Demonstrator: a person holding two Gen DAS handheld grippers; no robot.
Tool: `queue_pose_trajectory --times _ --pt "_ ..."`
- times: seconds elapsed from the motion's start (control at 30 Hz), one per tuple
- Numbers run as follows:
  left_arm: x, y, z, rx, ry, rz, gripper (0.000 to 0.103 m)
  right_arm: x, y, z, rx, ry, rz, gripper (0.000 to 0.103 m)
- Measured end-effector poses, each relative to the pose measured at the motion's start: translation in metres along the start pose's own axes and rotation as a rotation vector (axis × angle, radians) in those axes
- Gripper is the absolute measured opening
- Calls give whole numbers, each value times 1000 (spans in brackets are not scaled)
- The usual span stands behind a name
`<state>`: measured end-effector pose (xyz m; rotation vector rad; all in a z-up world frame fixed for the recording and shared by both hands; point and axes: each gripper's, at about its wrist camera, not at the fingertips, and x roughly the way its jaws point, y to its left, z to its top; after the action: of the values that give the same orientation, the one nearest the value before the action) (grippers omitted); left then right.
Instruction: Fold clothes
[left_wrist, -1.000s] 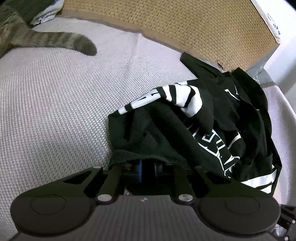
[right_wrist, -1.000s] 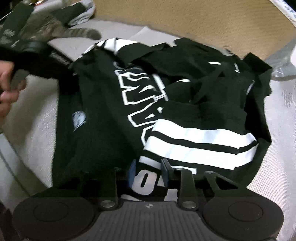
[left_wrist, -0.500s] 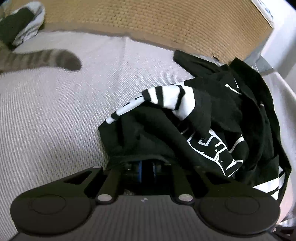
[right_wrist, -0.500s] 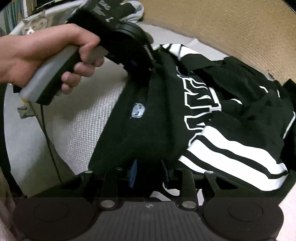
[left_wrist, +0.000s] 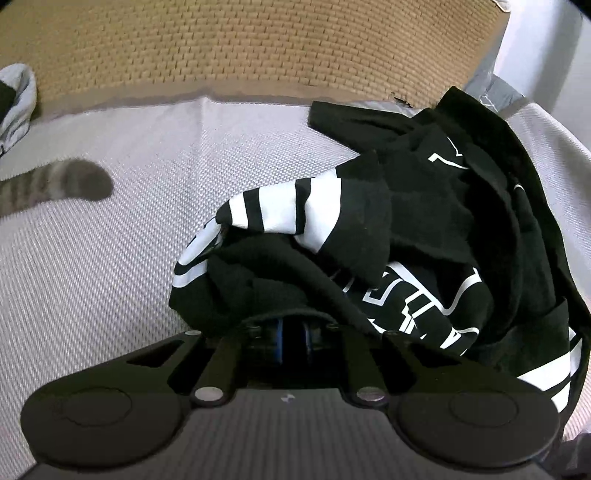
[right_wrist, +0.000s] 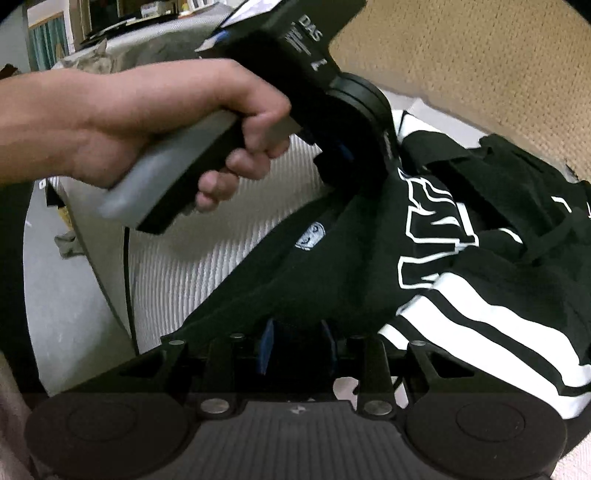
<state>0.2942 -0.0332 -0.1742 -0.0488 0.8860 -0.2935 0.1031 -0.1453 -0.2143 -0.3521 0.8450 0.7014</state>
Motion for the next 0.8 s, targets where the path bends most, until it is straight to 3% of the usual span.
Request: queue_pose_trajectory --times 0.4,0.67,0.8 --pt "-1 13 22 57 12 -18 13 24 7 26 15 -53 71 33" --pt "-24 29 16 50 -12 -35 23 55 7 55 52 -83 118 34" --pt "-40 38 12 45 -27 -39 26 63 14 66 29 -99 88 34"
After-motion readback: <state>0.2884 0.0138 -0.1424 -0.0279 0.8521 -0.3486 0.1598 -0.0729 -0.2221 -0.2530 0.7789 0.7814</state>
